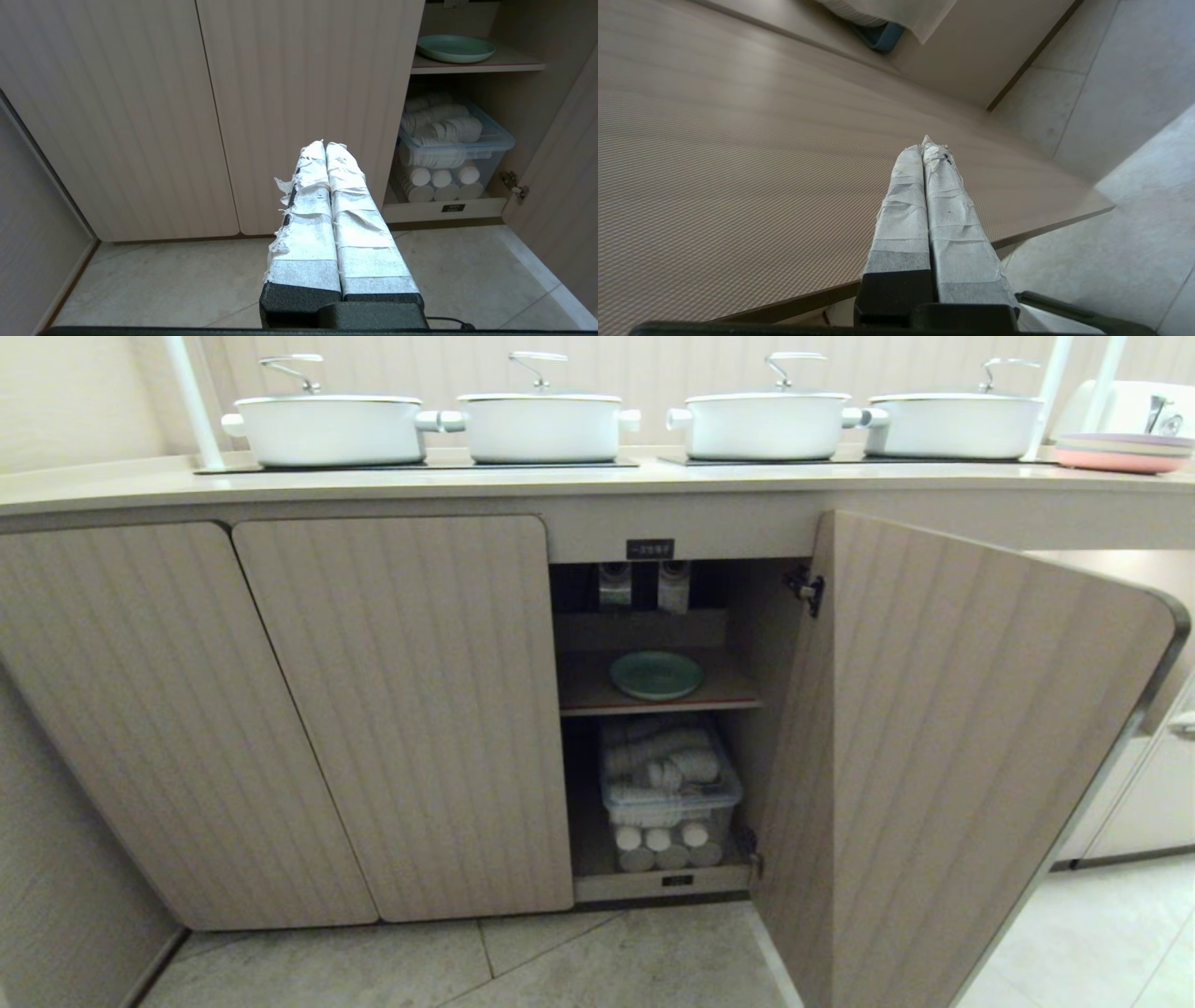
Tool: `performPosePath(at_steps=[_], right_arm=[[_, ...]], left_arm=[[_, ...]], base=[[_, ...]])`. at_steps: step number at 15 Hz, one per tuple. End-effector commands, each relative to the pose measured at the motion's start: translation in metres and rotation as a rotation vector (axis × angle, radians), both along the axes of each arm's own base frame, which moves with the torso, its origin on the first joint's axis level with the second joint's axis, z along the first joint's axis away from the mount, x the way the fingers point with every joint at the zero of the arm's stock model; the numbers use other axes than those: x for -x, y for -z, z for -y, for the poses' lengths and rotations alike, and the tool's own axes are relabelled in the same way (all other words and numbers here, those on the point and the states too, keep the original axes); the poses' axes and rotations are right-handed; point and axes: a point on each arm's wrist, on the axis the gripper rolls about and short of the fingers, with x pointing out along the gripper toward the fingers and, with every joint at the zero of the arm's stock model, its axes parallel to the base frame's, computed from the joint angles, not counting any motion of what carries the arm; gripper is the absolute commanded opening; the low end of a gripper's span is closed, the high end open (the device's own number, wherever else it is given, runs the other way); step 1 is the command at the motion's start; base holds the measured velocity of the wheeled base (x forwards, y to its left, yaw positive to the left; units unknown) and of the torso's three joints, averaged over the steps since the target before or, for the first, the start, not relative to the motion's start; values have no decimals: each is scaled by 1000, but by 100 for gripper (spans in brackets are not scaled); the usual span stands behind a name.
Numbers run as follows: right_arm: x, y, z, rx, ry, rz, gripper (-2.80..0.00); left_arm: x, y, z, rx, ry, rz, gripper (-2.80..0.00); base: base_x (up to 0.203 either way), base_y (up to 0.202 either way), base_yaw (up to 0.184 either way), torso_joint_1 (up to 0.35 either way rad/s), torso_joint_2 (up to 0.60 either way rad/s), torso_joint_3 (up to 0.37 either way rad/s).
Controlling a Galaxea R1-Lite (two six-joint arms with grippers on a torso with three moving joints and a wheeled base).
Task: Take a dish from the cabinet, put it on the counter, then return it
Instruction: Close the cabinet door
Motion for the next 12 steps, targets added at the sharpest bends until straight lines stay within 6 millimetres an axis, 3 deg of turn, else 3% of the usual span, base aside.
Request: performPosePath(at_steps=[1, 7, 12], right_arm=[[-4, 2, 2, -14, -3, -9, -280], [-27, -4, 9, -86, -71, 23, -280], [-33, 2, 5, -139, -155, 15, -280]], left_arm=[[0, 0, 0, -1, 1, 1, -280], [0, 0, 0, 0, 1, 1, -280], [0, 0, 0, 0, -1, 0, -280]], base=[[0, 0, 0, 0, 0, 0], [0, 0, 0, 0, 0, 0], [0, 0, 0, 0, 0, 0]])
